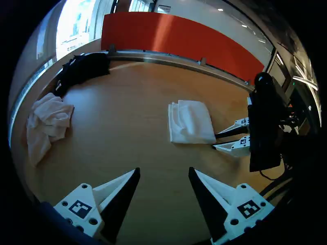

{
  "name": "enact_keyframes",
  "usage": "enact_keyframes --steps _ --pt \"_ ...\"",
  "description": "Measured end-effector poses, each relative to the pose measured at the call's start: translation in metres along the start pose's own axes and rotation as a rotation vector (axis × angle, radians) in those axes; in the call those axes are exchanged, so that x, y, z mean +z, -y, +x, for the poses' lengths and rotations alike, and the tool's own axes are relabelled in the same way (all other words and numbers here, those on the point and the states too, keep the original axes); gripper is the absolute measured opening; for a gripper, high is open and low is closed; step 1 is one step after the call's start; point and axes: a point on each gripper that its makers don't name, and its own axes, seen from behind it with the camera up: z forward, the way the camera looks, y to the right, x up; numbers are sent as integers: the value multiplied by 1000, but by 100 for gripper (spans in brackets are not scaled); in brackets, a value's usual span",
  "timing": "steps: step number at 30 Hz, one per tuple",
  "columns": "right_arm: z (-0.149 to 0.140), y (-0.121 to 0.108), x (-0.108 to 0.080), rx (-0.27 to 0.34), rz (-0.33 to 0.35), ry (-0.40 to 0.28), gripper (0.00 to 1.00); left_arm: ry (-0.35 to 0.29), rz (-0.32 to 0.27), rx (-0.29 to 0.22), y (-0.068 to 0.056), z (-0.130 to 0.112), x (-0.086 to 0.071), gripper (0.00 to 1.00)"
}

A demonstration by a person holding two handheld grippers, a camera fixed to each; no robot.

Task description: Fold towel

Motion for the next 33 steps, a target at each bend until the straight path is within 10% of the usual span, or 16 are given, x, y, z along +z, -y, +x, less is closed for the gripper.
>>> enact_keyframes --steps 15,33 --pt "-1 -6 -2 26 -22 -10 8 3 -3 3 -1 0 2 87" --pt "32 -18 -22 -28 -63 -58 5 -9 -10 14 -1 4 1 88"
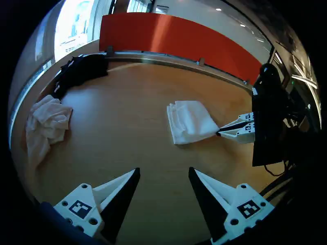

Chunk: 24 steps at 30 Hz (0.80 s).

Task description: Fold towel

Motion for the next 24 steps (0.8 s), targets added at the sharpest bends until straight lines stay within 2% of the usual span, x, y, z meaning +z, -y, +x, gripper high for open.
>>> enact_keyframes --steps 7,15,24 --pt "41 -16 -24 -44 -40 -50 4 -33 -11 10 -5 13 -6 88" --pt "93 -32 -62 -88 -84 -123 4 -73 -24 31 -11 30 -14 88" --pt "124 -44 -97 -97 -122 -169 4 -101 -39 44 -18 42 -19 88"
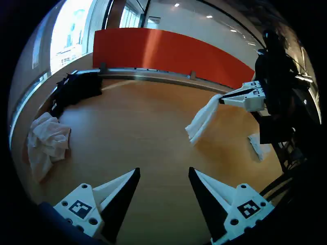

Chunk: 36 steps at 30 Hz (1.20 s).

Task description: Fold towel

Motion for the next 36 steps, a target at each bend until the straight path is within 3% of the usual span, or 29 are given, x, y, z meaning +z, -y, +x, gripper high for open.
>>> enact_keyframes --steps 19,36 --pt "-3 -45 -41 21 -58 -14 4 -14 -17 14 -12 8 1 87" --pt "-53 -113 -99 77 -138 19 4 -11 16 36 -14 13 5 88"
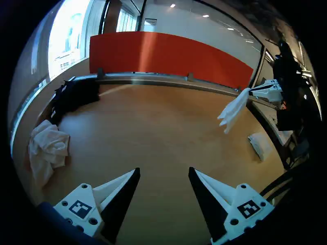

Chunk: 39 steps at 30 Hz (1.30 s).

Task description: Fold towel

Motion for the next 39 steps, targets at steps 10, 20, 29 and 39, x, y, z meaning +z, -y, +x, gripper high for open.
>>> enact_keyframes --steps 10,20,29,39 --pt "-47 -44 -20 48 -40 54 4 7 17 7 -5 2 3 87" --pt "-99 -94 -44 67 -97 119 4 21 29 11 -11 2 5 87" --pt "-141 -138 -64 89 -142 168 4 31 33 22 -19 3 9 88" --pt "-183 -167 -82 126 -179 217 4 41 20 35 -35 4 16 87"
